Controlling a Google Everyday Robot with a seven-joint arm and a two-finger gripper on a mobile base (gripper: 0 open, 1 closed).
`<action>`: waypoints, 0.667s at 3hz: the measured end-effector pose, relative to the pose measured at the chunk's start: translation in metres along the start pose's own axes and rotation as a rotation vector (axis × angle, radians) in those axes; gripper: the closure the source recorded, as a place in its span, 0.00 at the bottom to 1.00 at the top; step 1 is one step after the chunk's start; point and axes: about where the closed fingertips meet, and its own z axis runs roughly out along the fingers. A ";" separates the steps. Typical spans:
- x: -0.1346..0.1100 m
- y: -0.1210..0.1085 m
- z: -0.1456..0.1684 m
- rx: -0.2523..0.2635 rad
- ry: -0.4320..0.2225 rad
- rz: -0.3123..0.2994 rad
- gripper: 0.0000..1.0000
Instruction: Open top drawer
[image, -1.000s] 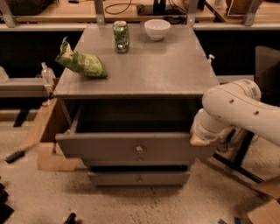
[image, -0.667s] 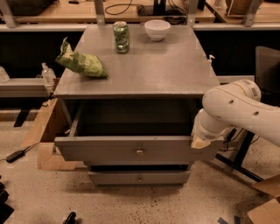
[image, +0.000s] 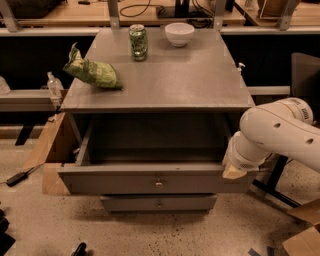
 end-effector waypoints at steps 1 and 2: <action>0.014 0.038 -0.019 -0.026 -0.009 0.027 1.00; 0.014 0.037 -0.023 -0.026 -0.009 0.027 1.00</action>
Offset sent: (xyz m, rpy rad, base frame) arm -0.3097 -0.0664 0.0417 0.1249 0.2193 -0.0936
